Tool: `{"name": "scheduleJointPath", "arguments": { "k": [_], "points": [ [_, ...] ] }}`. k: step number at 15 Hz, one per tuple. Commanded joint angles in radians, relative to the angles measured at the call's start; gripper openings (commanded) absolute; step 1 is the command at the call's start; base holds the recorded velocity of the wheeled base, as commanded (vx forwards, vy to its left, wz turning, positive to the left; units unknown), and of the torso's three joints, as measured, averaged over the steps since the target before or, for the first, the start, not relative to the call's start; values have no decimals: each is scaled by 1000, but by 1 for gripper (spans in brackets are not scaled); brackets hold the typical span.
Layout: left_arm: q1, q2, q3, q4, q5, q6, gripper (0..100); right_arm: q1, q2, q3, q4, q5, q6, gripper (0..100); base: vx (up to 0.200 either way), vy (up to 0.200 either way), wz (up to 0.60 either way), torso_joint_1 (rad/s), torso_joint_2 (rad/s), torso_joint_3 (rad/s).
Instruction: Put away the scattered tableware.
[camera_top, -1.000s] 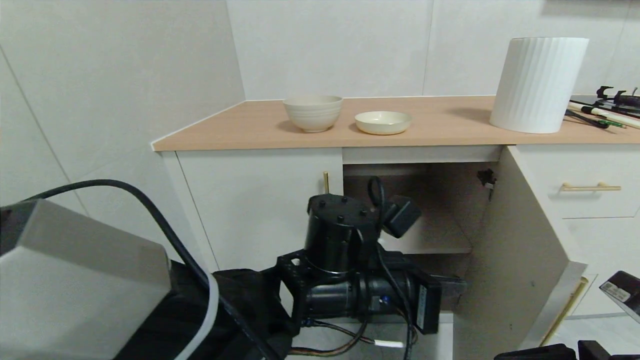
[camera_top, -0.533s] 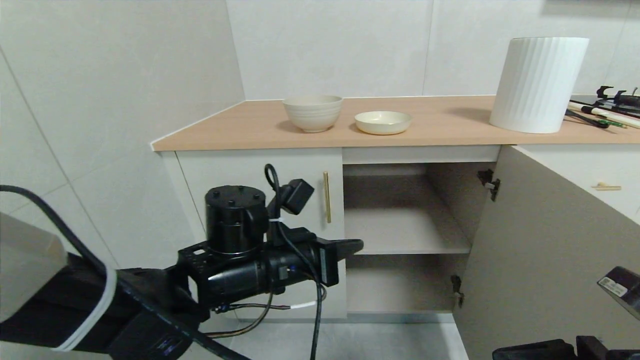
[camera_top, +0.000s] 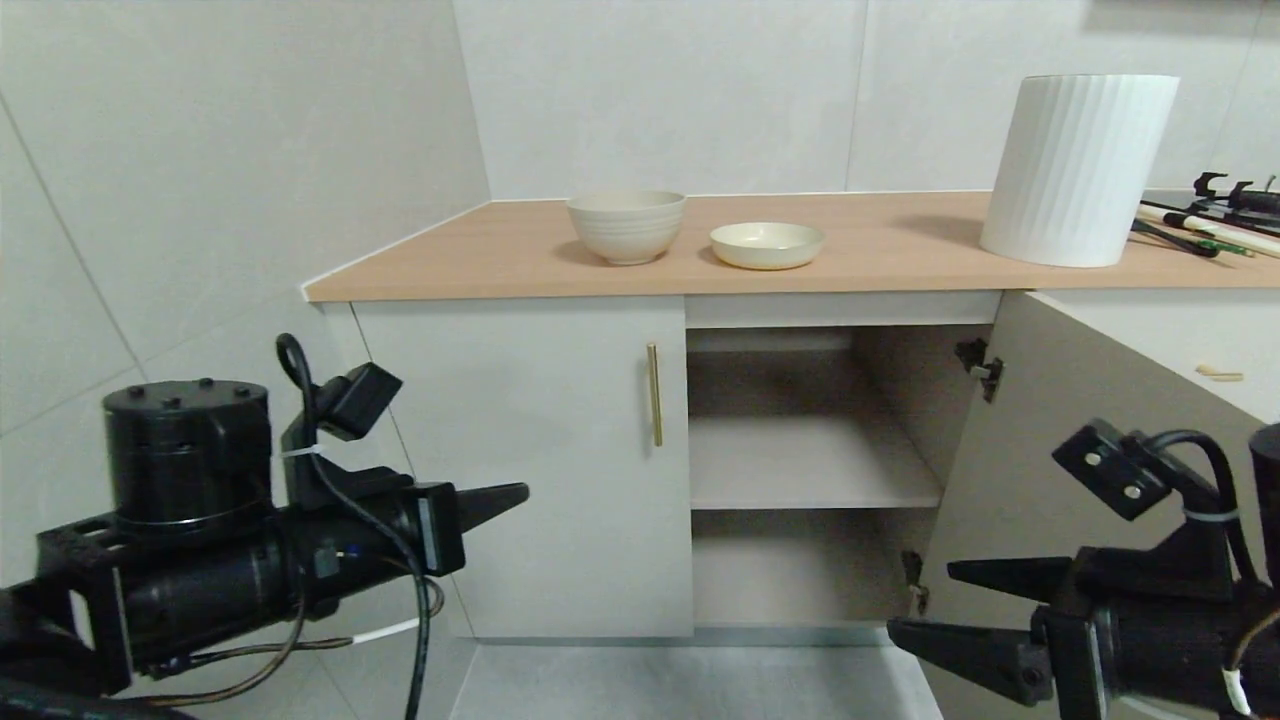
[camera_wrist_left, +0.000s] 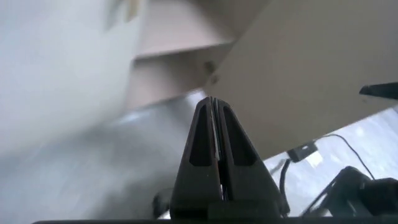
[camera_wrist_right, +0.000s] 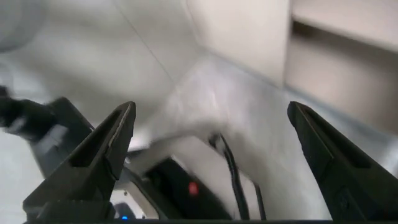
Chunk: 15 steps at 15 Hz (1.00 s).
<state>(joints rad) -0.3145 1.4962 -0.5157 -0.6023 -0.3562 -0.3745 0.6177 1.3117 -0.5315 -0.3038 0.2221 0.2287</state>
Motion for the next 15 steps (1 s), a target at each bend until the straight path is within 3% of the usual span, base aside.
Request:
{"name": "scheduleJointPath", "arguments": {
  "k": [1, 2, 4, 7, 10, 15],
  "points": [
    [80, -129, -3, 75, 0, 2, 0, -16, 57, -191, 143, -15, 1, 100, 0, 0, 0, 0, 0, 0],
    [94, -131, -10, 85, 0, 17, 100, -19, 81, -240, 149, -21, 0, 100, 0, 0, 0, 0, 0, 0],
    [135, -139, -15, 82, 0, 25, 100, -33, 123, -312, 149, -21, -2, 100, 0, 0, 0, 0, 0, 0],
    [141, -142, -13, 81, 3, 25, 100, -62, 176, -377, 169, -29, -2, 100, 0, 0, 0, 0, 0, 0],
    [167, -137, -18, 78, 0, 26, 100, -64, 225, -369, 224, -145, 3, 100, 0, 0, 0, 0, 0, 0],
    [166, -137, -18, 78, -1, 28, 100, -70, 175, -337, 244, -158, 20, 100, 0, 0, 0, 0, 0, 0]
  ]
}}
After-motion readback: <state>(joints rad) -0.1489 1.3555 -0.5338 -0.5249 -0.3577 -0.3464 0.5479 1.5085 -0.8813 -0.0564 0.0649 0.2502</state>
